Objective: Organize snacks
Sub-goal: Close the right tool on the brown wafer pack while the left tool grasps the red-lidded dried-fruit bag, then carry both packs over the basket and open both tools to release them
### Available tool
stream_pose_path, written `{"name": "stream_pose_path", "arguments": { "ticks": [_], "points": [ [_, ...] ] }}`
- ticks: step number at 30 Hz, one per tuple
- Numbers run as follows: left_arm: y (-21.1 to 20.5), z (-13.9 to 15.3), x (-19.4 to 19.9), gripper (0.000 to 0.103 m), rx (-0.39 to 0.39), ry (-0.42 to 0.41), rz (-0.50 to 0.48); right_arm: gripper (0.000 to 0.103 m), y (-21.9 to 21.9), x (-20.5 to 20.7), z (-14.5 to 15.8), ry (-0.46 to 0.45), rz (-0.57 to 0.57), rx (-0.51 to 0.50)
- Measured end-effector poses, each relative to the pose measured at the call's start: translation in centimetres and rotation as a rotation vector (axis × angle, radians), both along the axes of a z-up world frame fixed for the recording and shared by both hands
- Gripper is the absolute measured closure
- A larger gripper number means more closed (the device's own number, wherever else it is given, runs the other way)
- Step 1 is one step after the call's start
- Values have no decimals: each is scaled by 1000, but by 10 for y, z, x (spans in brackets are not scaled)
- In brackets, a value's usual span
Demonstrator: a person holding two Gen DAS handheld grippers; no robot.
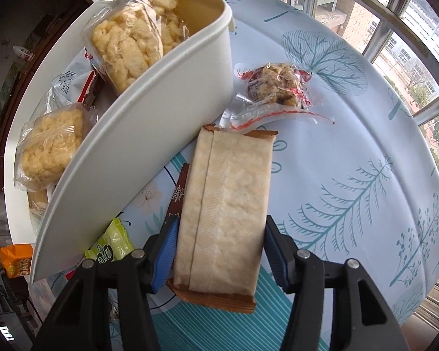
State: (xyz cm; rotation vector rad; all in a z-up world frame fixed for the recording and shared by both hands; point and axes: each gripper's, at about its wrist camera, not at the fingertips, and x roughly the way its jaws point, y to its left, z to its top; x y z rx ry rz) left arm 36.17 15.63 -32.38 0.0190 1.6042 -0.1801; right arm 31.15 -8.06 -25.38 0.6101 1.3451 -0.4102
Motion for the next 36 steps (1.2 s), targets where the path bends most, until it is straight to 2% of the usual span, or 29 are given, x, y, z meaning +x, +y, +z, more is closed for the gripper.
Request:
{"name": "stream_pose_path", "arguments": {
  "ticks": [3, 5, 6, 14, 21, 23, 28, 36],
  "points": [
    [-2, 4, -4, 45, 6, -6, 0, 47, -3, -8, 2, 6, -1, 4],
    [1, 7, -5, 58, -9, -5, 4, 47, -4, -18, 3, 9, -3, 8],
    [2, 7, -6, 59, -17, -3, 9, 47, -4, -18, 3, 11, -5, 10],
    [8, 6, -21, 62, -26, 15, 25, 47, -6, -36, 18, 0, -14, 2],
    [20, 13, -56, 63, -49, 43, 35, 47, -4, -63, 37, -25, -17, -6],
    [24, 20, -65, 63, -57, 33, 32, 47, -1, -87, 47, -37, -14, -8],
    [35, 42, -81, 63, -82, -3, 29, 47, 8, -109, 63, -71, -5, -21],
    [58, 88, -84, 63, -98, -72, 26, 47, 23, -112, 92, -158, 36, -68]
  ]
}}
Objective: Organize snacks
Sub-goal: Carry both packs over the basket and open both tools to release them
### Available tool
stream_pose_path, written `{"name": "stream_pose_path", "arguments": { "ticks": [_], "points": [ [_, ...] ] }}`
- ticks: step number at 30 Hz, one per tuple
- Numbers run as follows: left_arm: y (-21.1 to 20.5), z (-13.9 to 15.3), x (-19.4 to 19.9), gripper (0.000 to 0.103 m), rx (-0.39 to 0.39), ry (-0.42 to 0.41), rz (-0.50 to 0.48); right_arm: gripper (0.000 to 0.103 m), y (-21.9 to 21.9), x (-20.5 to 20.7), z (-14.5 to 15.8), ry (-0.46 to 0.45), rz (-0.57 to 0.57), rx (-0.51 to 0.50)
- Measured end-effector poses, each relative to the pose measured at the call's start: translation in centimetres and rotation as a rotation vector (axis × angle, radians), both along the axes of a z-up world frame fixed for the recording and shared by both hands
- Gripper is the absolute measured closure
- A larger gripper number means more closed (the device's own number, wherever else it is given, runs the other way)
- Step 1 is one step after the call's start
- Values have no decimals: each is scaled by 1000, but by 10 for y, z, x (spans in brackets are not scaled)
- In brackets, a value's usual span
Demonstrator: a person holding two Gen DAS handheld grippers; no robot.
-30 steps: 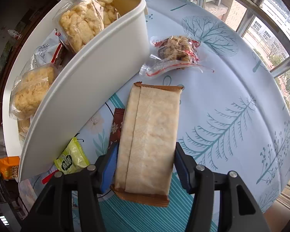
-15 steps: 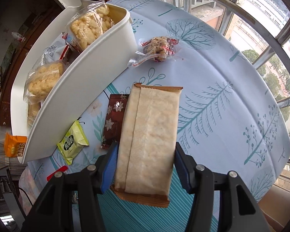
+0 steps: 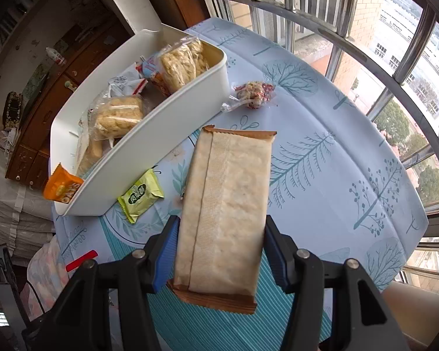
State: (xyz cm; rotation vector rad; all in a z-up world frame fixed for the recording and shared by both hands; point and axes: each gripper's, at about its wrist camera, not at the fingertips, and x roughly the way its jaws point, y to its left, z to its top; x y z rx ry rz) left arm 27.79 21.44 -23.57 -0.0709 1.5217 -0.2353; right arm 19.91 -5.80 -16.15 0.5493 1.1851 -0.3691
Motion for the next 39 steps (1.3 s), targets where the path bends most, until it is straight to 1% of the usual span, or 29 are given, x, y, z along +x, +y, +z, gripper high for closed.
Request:
{"name": "stream_pose_path", "arguments": {
  "ticks": [3, 5, 10, 13, 16, 21, 26, 32, 34, 36, 39],
  "points": [
    [-7, 27, 5, 63, 2, -33, -7, 47, 7, -2, 14, -41, 22, -15],
    [0, 35, 18, 63, -3, -46, -12, 47, 10, 0, 21, -64, 36, -27],
    [7, 63, 20, 63, -13, -88, -29, 47, 20, 3, 38, -119, 85, -64],
    [8, 80, 24, 63, -36, -109, -37, 47, 26, 4, 50, -152, 119, -84],
    [6, 98, 31, 63, -41, -151, -62, 47, 32, 6, 60, -180, 151, -110],
    [0, 129, 47, 63, -58, -212, -91, 47, 35, 7, 69, -213, 171, -106],
    [-5, 155, 67, 63, -67, -274, -89, 47, 34, 16, 77, -236, 174, -100],
    [-15, 174, 90, 63, -81, -332, -80, 47, 27, 38, 87, -275, 191, -108],
    [-19, 174, 96, 63, -94, -343, -71, 47, 25, 46, 92, -287, 201, -119],
    [-21, 174, 104, 63, -123, -354, -55, 47, 22, 55, 95, -300, 213, -129],
    [-25, 170, 114, 63, -149, -376, -34, 47, 21, 69, 99, -321, 247, -164]
  ]
}}
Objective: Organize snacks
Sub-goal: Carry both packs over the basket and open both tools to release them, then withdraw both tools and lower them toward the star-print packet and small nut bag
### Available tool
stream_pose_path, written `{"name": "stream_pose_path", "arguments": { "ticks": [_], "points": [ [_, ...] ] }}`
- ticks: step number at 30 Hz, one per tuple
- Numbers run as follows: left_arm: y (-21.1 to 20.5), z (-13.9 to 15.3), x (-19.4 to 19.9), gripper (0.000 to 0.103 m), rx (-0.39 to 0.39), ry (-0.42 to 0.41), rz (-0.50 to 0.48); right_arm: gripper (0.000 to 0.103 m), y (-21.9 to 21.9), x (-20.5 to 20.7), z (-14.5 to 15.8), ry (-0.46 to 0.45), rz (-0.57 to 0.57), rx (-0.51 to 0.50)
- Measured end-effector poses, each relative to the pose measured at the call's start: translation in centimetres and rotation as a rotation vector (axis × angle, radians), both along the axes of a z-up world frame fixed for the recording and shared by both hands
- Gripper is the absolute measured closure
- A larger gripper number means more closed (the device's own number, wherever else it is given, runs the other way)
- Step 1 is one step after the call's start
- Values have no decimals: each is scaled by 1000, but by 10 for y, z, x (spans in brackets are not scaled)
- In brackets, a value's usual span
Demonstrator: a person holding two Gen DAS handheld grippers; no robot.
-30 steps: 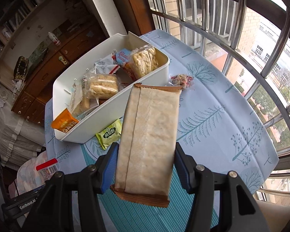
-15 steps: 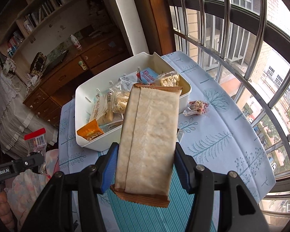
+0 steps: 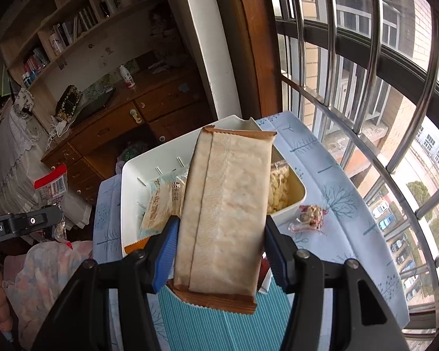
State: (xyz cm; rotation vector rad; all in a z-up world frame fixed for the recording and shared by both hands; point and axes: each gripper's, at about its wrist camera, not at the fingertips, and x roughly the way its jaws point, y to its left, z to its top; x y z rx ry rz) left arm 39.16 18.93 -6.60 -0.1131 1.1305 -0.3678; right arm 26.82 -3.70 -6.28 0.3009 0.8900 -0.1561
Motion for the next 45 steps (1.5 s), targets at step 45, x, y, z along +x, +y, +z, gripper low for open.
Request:
{"name": "stream_pose_path", "arguments": {
  "ticks": [45],
  "points": [
    [11, -35, -41, 24, -126, -35, 132, 29, 0, 15, -13, -57, 131, -245]
  ]
}}
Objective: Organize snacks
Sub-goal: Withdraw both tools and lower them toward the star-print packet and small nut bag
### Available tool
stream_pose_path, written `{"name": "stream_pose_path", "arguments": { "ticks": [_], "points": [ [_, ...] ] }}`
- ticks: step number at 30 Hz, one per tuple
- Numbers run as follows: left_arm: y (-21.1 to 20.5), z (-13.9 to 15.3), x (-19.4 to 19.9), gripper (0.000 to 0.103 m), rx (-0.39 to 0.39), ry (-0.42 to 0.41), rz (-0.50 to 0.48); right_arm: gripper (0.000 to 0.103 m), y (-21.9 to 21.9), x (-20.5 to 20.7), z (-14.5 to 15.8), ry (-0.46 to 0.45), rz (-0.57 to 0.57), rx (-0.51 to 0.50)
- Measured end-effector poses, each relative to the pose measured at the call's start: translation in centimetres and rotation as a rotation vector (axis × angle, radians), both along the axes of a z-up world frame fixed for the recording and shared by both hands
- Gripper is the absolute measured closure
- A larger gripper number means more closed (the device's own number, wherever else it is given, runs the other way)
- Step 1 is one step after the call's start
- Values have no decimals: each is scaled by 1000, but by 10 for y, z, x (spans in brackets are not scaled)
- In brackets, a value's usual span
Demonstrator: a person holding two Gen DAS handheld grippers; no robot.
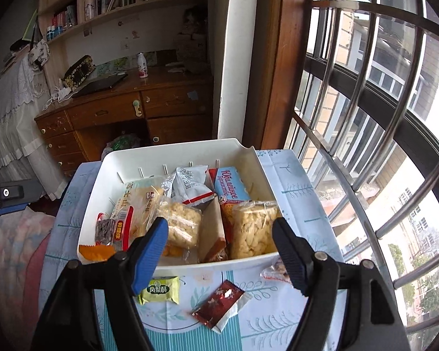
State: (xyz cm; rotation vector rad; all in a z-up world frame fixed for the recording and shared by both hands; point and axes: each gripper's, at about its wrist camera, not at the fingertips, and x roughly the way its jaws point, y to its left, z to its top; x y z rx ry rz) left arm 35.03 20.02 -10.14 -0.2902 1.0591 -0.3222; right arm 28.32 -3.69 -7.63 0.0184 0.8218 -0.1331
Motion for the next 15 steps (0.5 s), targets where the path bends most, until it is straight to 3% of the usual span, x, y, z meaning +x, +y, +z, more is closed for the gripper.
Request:
{"name": "stream_pose_path", "arguments": {
  "ticks": [15],
  "points": [
    [-8, -16, -94, 23, 38, 43, -103, 29, -13, -99, -12, 76, -94, 17]
  ]
}}
